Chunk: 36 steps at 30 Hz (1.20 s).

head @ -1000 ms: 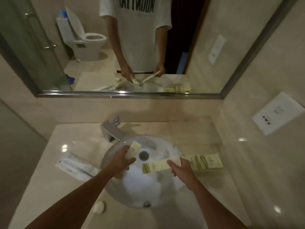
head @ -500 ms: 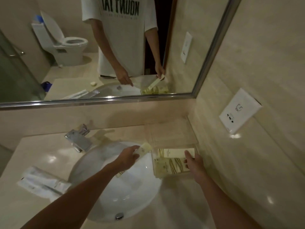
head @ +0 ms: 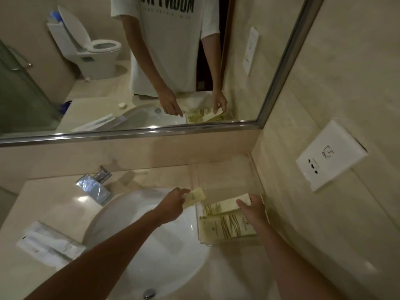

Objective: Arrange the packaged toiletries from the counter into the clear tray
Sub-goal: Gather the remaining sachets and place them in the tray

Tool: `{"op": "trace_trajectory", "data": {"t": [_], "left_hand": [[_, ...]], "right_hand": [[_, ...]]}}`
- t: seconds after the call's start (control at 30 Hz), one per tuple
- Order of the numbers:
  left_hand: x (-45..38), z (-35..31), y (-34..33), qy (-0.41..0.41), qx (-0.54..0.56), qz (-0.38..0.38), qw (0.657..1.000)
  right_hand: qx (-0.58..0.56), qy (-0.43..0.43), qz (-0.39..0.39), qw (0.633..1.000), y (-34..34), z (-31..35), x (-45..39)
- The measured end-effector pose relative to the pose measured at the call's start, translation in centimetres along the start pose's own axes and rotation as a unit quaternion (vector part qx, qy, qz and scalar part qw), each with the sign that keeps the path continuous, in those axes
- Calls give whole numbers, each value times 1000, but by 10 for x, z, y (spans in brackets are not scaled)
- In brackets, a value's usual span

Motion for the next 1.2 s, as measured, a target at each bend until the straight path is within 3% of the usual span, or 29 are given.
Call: {"op": "trace_trajectory", "data": {"t": [0.43, 0.73, 0.93, 1.2], "left_hand": [[-25, -34, -34, -81, -3, 67, 994], [-46, -94, -73, -158, -120, 89, 976], [-60, -118, -103, -199, -240, 75, 947], [-63, -115, -127, -217, -308, 77, 923]], "right_hand": [[200, -16, -20, 979, 4, -2, -11], [199, 8, -128, 972, 49, 6, -11], [168, 25, -143, 975, 50, 5, -9], [219, 5, -125, 968, 51, -3, -12]]}}
Point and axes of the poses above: each hand's wrist, its own x-axis away from the middle knuckle, its own y-axis out of the back of the hand, z = x × y, the point moved 7 cm from there along -x, towards the middle knuckle, and after that the axes turned 2 degrees about z, right-handed, at the moved point
